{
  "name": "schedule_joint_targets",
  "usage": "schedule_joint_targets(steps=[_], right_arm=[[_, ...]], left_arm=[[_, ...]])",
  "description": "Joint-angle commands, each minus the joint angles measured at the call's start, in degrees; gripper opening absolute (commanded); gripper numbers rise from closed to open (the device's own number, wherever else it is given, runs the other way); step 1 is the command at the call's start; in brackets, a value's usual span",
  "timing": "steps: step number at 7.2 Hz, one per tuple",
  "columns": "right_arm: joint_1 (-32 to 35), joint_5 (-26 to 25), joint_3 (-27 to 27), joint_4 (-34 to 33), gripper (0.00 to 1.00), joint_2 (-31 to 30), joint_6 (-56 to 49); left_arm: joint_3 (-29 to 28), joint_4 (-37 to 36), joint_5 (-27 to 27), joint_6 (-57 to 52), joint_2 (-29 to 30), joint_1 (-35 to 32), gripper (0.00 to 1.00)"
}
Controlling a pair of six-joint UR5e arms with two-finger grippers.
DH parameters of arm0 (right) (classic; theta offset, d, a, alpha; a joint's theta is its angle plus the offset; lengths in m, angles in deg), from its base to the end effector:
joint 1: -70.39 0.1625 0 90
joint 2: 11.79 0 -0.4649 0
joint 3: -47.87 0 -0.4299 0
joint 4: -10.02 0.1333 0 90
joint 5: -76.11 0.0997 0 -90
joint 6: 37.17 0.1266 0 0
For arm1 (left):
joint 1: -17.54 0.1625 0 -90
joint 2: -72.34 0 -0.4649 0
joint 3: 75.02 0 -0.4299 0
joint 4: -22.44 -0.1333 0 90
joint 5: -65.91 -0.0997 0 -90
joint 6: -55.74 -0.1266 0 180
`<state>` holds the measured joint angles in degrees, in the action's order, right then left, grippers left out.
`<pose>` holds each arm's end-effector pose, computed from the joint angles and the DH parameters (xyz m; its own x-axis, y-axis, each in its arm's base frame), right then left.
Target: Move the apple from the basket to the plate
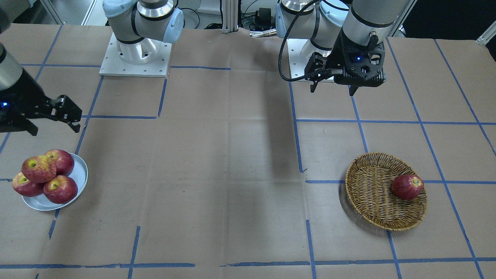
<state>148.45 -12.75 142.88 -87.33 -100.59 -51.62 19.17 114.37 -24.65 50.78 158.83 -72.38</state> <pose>0.0213 -0.5557 0.4562 -0.9989 -0.0442 -0.0143 -0.0438 0.9987 -0.0242 -0.1314 -0.4954 0.4904 -0.9963 0.0854 -0.0058 0.0851 0.9953 0.0462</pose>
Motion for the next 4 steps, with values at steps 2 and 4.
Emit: schedule_joint_targets(steps=[2,4], right_arm=[[10.17,0.09,-0.17,2.08,1.00,-1.99,13.30],[10.28,-0.17,-0.17,2.43,1.00,-2.17,13.23]], left_arm=[[0.03,-1.83,-0.14,-0.40,-0.09,0.01,0.99],[0.03,-2.28,-0.32,-0.75,0.00,0.01,0.99]])
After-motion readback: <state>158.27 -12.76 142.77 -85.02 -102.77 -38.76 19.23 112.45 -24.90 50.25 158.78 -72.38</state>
